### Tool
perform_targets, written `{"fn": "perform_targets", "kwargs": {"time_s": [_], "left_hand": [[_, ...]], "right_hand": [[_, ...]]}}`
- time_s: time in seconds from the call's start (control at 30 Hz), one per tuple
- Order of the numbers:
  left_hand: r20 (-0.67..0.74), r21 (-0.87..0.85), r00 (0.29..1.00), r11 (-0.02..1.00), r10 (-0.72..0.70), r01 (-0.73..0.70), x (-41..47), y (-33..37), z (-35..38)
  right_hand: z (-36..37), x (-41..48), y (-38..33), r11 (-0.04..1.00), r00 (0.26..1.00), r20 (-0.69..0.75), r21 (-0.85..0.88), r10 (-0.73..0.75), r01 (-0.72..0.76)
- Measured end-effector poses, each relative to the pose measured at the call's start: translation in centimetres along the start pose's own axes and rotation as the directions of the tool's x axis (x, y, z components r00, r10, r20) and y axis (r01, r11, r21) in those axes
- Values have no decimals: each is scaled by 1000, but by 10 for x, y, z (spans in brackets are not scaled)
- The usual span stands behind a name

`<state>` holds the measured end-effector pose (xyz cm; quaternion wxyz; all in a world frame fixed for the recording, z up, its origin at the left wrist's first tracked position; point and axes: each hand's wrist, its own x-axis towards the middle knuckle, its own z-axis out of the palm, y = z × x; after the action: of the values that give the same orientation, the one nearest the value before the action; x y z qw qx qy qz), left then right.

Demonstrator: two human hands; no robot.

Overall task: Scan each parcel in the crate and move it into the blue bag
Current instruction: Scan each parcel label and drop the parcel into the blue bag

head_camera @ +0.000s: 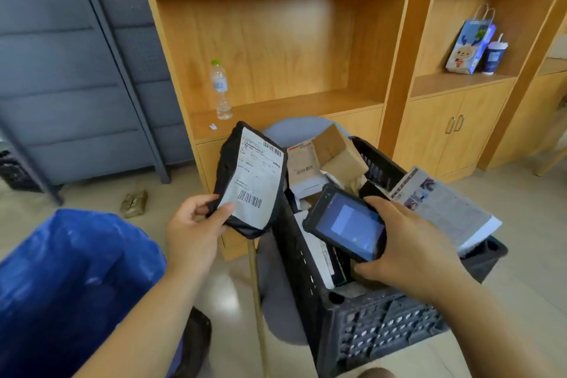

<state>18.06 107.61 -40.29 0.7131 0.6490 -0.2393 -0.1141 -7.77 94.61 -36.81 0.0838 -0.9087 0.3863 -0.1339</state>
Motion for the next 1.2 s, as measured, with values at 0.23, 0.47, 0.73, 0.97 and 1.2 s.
{"fn": "perform_targets", "kwargs": {"time_s": [0.23, 0.47, 0.73, 0.97, 1.2], "left_hand": [[-77, 296, 987, 949, 142, -113, -2, 0, -47], [-105, 323, 984, 941, 142, -102, 1, -12, -65], [-117, 304, 990, 952, 83, -44, 8, -27, -72], [-155, 255, 988, 966, -4, 44, 7, -37, -94], [-386, 202, 916, 959, -109, 200, 0, -54, -167]], "right_hand": [[8, 6, -52, 984, 981, 110, -73, -157, 165], [11, 15, -74, 968, 971, 145, -135, -190, 209], [12, 19, -76, 964, 969, 138, -147, -204, 223], [27, 28, -88, 964, 966, 129, -117, -223, 238], [54, 37, -138, 940, 929, 190, -69, -317, 335]]}}
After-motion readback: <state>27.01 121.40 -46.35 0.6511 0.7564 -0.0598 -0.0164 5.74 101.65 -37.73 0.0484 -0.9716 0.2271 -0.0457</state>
